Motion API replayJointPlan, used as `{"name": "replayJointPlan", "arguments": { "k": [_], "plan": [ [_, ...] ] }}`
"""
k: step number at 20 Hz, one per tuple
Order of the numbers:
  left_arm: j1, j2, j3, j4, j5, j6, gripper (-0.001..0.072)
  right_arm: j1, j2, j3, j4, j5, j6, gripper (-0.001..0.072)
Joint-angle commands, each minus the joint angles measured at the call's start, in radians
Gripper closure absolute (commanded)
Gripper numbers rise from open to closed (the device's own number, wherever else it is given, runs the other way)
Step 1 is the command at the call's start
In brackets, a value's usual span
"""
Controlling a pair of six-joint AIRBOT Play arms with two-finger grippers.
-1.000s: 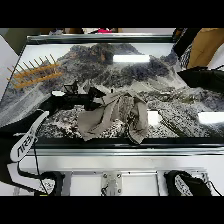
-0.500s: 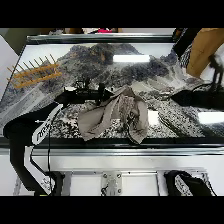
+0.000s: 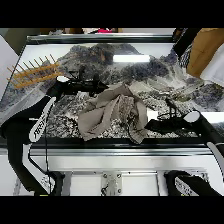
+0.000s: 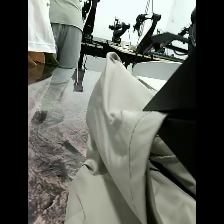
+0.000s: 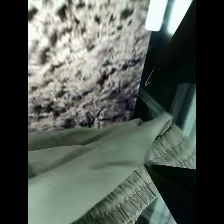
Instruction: Fold the clothes and pants, and hang the long-sleeved shirts on hangers.
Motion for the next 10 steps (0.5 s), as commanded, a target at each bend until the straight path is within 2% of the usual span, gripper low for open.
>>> {"name": "replayJointPlan", "arguments": {
  "k": [1, 3, 4, 5, 7, 10],
  "plan": [
    [0.010, 0.001, 0.012, 0.023, -0.010, -0.002, 0.0696, 0.128, -0.096, -0.018, 0.045, -0.094, 0.003, 0.0207],
    [0.010, 0.005, 0.012, 0.022, -0.014, -0.002, 0.0696, 0.165, -0.104, -0.017, 0.044, -0.144, 0.003, 0.0215],
    [0.010, 0.015, 0.012, 0.022, -0.021, -0.002, 0.0697, 0.167, -0.102, -0.012, 0.043, -0.157, 0.003, 0.0420],
    [0.010, 0.037, 0.012, 0.023, -0.020, -0.002, 0.0697, 0.166, -0.095, 0.004, 0.018, -0.155, 0.003, 0.0698],
    [0.031, 0.120, 0.013, 0.021, 0.001, -0.002, 0.0697, 0.150, -0.048, 0.076, -0.086, -0.100, 0.003, 0.0692],
    [0.106, 0.296, 0.104, 0.016, -0.051, -0.002, 0.0697, 0.091, 0.090, 0.323, -0.288, 0.109, 0.003, 0.0692]
  ]
}}
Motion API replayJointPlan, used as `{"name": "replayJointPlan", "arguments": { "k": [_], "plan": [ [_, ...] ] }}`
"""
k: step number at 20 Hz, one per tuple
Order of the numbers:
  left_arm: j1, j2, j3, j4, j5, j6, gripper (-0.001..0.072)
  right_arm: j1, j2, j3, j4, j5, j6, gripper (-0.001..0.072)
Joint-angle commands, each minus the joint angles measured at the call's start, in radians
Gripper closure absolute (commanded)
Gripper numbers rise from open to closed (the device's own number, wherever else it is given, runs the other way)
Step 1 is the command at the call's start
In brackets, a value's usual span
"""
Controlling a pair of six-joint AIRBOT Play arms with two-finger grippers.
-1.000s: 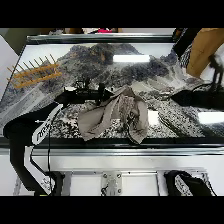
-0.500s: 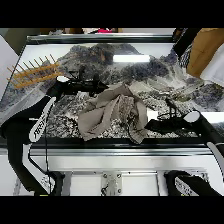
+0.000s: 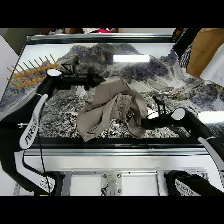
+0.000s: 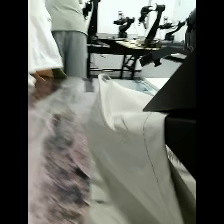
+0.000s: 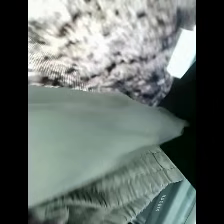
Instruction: Fold the clothes and pants, and hang the long-sleeved shirts on hangers.
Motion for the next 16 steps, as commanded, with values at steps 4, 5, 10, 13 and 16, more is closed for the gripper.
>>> {"name": "replayJointPlan", "arguments": {
  "k": [4, 5, 10, 13, 16],
  "plan": [
    [0.132, 0.388, 0.296, -0.004, -0.155, 0.001, 0.0697, -0.072, 0.295, 0.606, -0.254, 0.299, 0.000, 0.0693],
    [0.140, 0.449, 0.353, -0.003, -0.152, 0.002, 0.0697, -0.072, 0.332, 0.693, -0.253, 0.299, 0.006, 0.0693],
    [0.140, 0.682, 0.535, 0.084, -0.059, 0.003, 0.0697, -0.072, 0.437, 0.986, -0.224, 0.291, 0.090, 0.0693],
    [0.140, 0.829, 0.443, 0.191, 0.097, 0.003, 0.0697, -0.072, 0.465, 1.033, -0.137, 0.286, 0.091, 0.0694],
    [0.141, 0.930, 0.320, 0.214, 0.231, 0.003, 0.0697, -0.072, 0.471, 1.033, -0.056, 0.276, 0.108, 0.0693]
  ]
}}
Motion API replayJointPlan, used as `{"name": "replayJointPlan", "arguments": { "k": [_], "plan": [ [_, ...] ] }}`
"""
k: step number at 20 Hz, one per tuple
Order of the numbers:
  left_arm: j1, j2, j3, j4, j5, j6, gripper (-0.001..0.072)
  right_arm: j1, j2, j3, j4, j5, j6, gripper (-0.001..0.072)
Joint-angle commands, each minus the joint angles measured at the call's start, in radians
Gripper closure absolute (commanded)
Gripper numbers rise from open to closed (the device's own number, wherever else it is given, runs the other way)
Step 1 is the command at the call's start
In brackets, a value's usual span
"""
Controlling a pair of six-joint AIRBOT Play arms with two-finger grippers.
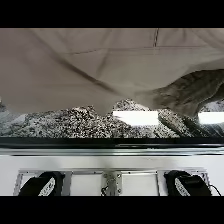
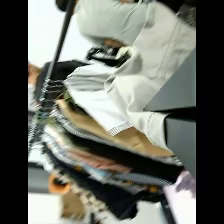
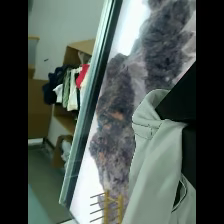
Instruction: Fold the clothes and pants, and hang the long-sleeved shirts on hangers.
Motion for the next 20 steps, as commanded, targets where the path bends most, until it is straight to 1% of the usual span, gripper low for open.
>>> {"name": "replayJointPlan", "arguments": {
  "k": [1, 3, 5, 7, 8, 10, 11, 12, 13, 15, 17, 19, 20],
  "plan": [
    [0.002, 0.125, -0.113, 0.056, 0.185, 0.001, 0.0697, 0.000, 0.013, 0.031, 0.092, -0.006, 0.023, 0.0693],
    [0.002, 0.140, -0.161, 0.057, 0.230, 0.005, 0.0697, 0.000, 0.006, 0.031, 0.097, -0.004, 0.049, 0.0693],
    [0.002, 0.110, -0.180, 0.057, 0.237, 0.012, 0.0697, 0.000, -0.019, 0.029, 0.097, 0.034, 0.141, 0.0693],
    [0.002, 0.039, -0.180, 0.055, 0.232, 0.012, 0.0696, 0.000, -0.070, 0.022, 0.096, 0.137, 0.235, 0.0694],
    [0.000, -0.011, -0.180, 0.055, 0.229, 0.011, 0.0697, 0.000, -0.105, 0.007, 0.097, 0.194, 0.256, 0.0693],
    [0.000, -0.124, -0.180, 0.054, 0.224, 0.011, 0.0697, 0.001, -0.185, -0.062, 0.094, 0.273, 0.261, 0.0693],
    [0.000, -0.183, -0.180, 0.053, 0.225, 0.011, 0.0696, 0.001, -0.226, -0.110, 0.089, 0.278, 0.254, 0.0693],
    [-0.002, -0.249, -0.180, 0.053, 0.227, 0.012, 0.0696, 0.001, -0.276, -0.165, 0.080, 0.269, 0.222, 0.0693],
    [-0.011, -0.312, -0.180, 0.053, 0.230, 0.012, 0.0697, 0.001, -0.329, -0.208, 0.050, 0.250, 0.207, 0.0693],
    [-0.042, -0.448, -0.179, 0.055, 0.276, 0.039, 0.0697, 0.001, -0.458, -0.262, -0.041, 0.150, 0.187, 0.0693],
    [-0.082, -0.581, -0.179, 0.055, 0.372, 0.091, 0.0697, -0.001, -0.596, -0.264, -0.105, -0.002, 0.178, 0.0693],
    [-0.121, -0.692, -0.177, 0.054, 0.488, 0.124, 0.0697, -0.001, -0.715, -0.264, -0.103, -0.169, 0.178, 0.0692],
    [-0.136, -0.749, -0.157, 0.055, 0.514, 0.150, 0.0696, -0.001, -0.765, -0.264, -0.103, -0.250, 0.178, 0.0692]
  ]
}}
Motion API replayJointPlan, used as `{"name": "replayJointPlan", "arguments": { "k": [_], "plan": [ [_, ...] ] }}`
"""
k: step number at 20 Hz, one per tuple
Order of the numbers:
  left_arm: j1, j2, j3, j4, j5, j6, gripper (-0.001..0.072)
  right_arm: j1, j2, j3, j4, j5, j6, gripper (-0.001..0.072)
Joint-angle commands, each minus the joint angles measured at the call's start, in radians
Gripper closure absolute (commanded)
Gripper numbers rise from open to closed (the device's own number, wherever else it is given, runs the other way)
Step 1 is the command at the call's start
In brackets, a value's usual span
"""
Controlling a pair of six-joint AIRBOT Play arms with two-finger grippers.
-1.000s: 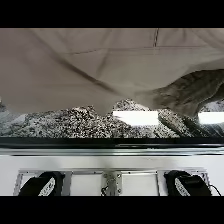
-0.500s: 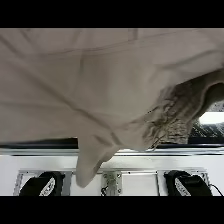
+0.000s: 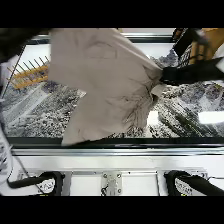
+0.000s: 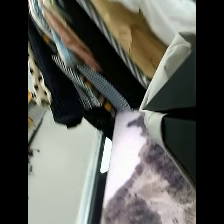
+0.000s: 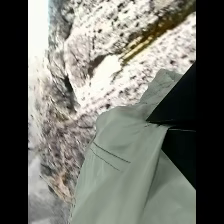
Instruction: Fold the clothes and pants, and hang the long-sleeved shirts on hangers.
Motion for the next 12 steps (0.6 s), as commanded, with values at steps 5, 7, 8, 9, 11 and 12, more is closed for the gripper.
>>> {"name": "replayJointPlan", "arguments": {
  "k": [5, 7, 8, 9, 11, 12],
  "plan": [
    [-0.034, -0.373, 0.218, 0.000, -0.025, 0.060, 0.0169, -0.015, -0.254, -0.016, -0.038, -0.557, 0.054, 0.0409],
    [0.006, -0.395, 0.263, 0.000, -0.121, 0.042, 0.0169, -0.044, -0.243, -0.013, -0.023, -0.620, 0.055, 0.0172],
    [0.033, -0.389, 0.268, 0.001, -0.164, 0.012, 0.0169, -0.064, -0.222, -0.008, -0.023, -0.619, 0.055, 0.0182],
    [0.071, -0.373, 0.267, 0.010, -0.220, -0.027, 0.0169, -0.085, -0.192, -0.008, -0.023, -0.616, 0.055, 0.0183],
    [0.160, -0.325, 0.267, 0.124, -0.388, -0.105, 0.0170, -0.135, -0.106, -0.008, -0.024, -0.564, 0.040, 0.0187],
    [0.200, -0.299, 0.263, 0.214, -0.482, -0.133, 0.0171, -0.154, -0.058, -0.009, -0.025, -0.519, 0.011, 0.0187]
  ]
}}
